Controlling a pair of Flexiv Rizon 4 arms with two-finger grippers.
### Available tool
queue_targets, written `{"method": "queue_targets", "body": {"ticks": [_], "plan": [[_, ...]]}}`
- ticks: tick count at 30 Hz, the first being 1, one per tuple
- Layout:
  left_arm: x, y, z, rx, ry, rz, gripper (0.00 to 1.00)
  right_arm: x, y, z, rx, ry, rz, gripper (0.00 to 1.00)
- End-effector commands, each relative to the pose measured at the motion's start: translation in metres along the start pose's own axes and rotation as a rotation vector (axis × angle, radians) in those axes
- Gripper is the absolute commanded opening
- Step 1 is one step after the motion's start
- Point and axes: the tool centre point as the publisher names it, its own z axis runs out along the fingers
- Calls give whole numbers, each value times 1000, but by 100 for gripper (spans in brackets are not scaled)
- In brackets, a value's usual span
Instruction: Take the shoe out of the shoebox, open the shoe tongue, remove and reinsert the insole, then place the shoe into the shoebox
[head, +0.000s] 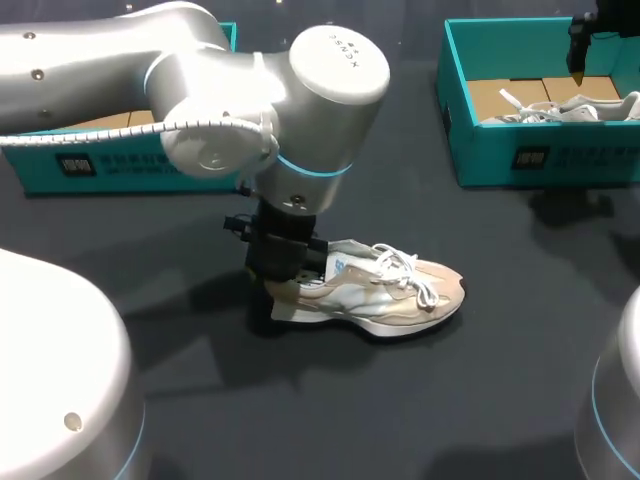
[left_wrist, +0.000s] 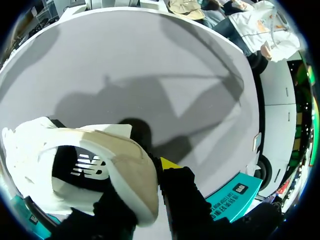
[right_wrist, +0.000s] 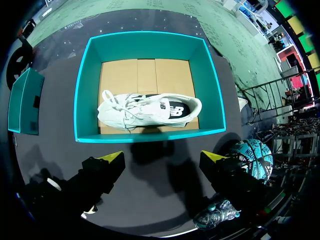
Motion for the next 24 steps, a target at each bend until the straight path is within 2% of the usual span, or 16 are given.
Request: {"method": "queue_targets", "body": {"ticks": [1,18,19,21,24], "plan": [[-1,1,3,-1,-11,5,0,0,0,0,-1,0,0,100],[-14,-1,21,-38,9,25,0,0,0,0,-1,0,0,100],[-14,-1,21,-37,9,24,5,0,0,0,-1,0,0,100],[-15,-1,22,-34,9,20,39,0,0,0,-1,0,0,100],[-15,-2,22,-25,5,6,64,0,0,0,-1,0,0,100]]}}
